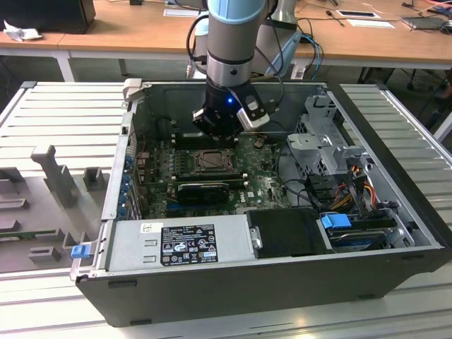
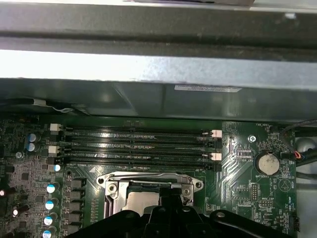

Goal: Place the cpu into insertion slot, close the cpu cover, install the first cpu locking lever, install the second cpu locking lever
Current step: 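Install the second cpu locking lever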

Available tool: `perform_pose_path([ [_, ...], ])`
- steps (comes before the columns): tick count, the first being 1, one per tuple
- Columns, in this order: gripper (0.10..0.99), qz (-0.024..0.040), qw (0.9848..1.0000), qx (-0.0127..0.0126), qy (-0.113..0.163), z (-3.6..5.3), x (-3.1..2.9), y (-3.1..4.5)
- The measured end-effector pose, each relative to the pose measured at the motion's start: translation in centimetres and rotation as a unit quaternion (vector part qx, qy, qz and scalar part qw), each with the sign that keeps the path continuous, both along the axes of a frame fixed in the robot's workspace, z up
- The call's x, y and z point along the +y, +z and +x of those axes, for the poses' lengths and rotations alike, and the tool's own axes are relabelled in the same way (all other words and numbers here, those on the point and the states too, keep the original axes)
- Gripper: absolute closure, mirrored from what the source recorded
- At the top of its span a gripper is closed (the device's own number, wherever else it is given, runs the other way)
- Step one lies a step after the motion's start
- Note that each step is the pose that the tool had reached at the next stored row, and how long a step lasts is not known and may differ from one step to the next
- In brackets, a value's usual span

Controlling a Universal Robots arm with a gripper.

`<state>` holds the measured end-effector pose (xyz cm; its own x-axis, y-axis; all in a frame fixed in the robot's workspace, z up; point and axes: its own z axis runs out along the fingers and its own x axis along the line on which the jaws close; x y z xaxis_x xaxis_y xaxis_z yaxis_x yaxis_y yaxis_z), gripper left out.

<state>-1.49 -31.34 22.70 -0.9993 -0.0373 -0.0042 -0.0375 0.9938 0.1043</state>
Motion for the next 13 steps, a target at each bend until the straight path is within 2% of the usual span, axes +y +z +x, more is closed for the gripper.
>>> perform_pose_path([
  [6, 0.980, 0.0001, 1.0000, 0.0000, 0.000, 0.01, -0.07, 0.22],
  [8, 0.980, 0.0001, 1.0000, 0.0000, 0.000, 0.00, -0.38, 0.22],
  [13, 0.980, 0.0000, 1.0000, 0.0000, 0.000, -0.01, -0.57, 0.25],
])
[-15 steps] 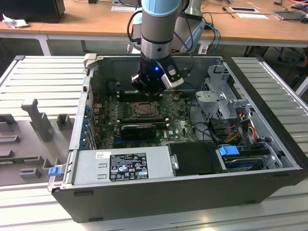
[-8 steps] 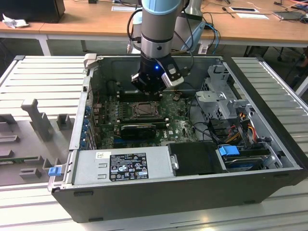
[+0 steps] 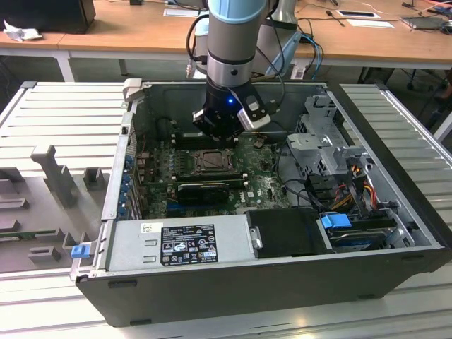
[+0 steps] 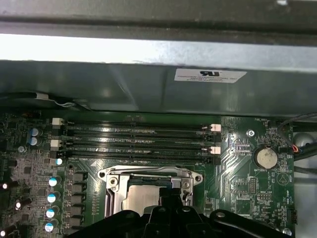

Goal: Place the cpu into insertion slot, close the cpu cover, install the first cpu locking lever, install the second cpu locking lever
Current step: 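Install the second cpu locking lever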

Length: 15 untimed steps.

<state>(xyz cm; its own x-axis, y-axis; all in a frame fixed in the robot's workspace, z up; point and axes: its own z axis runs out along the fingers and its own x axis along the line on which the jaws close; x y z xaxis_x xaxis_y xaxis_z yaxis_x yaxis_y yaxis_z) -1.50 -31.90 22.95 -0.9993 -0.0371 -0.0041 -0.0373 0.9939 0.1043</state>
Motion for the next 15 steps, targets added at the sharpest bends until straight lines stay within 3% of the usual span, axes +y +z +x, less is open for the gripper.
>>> perform_pose_path([
  [5, 0.980, -0.0010, 1.0000, 0.0000, 0.000, 0.01, -0.01, 0.91],
  [15, 0.980, -0.0021, 1.0000, 0.0000, 0.000, 0.01, -0.96, 0.93],
])
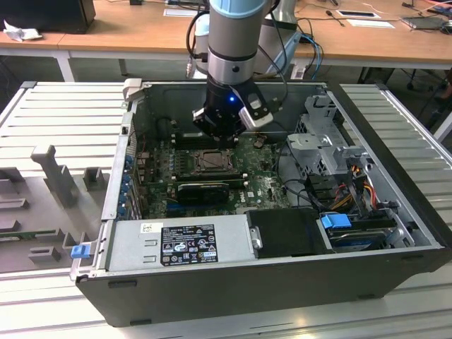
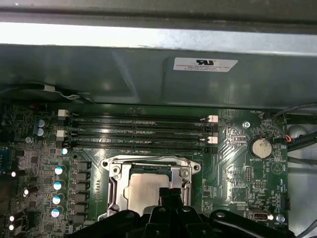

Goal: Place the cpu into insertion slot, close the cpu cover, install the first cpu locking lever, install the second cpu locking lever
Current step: 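Install the second cpu locking lever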

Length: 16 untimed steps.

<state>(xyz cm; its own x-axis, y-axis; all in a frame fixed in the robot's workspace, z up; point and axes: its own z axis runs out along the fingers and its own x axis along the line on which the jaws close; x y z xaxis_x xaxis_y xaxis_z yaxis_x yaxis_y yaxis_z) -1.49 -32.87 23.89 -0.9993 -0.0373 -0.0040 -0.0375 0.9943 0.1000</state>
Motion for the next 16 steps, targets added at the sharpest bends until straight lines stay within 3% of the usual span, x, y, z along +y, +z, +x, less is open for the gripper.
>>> perform_pose_path([
  [8, 0.980, 0.0001, 1.0000, 0.0000, 0.000, 0.00, -1.10, 0.05],
  [10, 0.980, 0.0000, 1.0000, 0.0000, 0.000, 0.00, -2.18, 0.08],
  [12, 0.980, 0.0000, 1.0000, 0.0000, 0.000, 0.00, -2.85, 0.08],
  [16, 0.980, 0.0001, 1.0000, 0.0000, 0.000, 0.00, -3.11, 0.39],
])
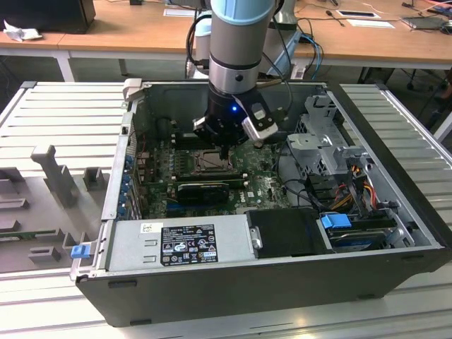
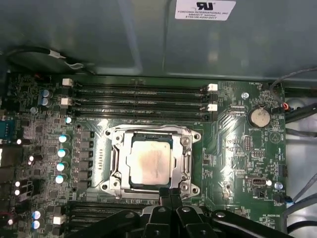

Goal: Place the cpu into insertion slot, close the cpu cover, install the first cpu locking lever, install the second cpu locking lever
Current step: 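Install the second cpu locking lever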

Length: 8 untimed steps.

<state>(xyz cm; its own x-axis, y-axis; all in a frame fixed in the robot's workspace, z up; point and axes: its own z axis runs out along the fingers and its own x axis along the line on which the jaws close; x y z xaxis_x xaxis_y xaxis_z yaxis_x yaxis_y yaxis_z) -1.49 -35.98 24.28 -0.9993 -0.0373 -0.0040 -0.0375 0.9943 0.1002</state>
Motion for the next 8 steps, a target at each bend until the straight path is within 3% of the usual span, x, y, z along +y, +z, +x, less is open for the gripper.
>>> perform_pose_path([
  [8, 0.980, 0.0002, 1.0000, 0.0001, 0.000, -0.01, -2.02, 0.00],
])
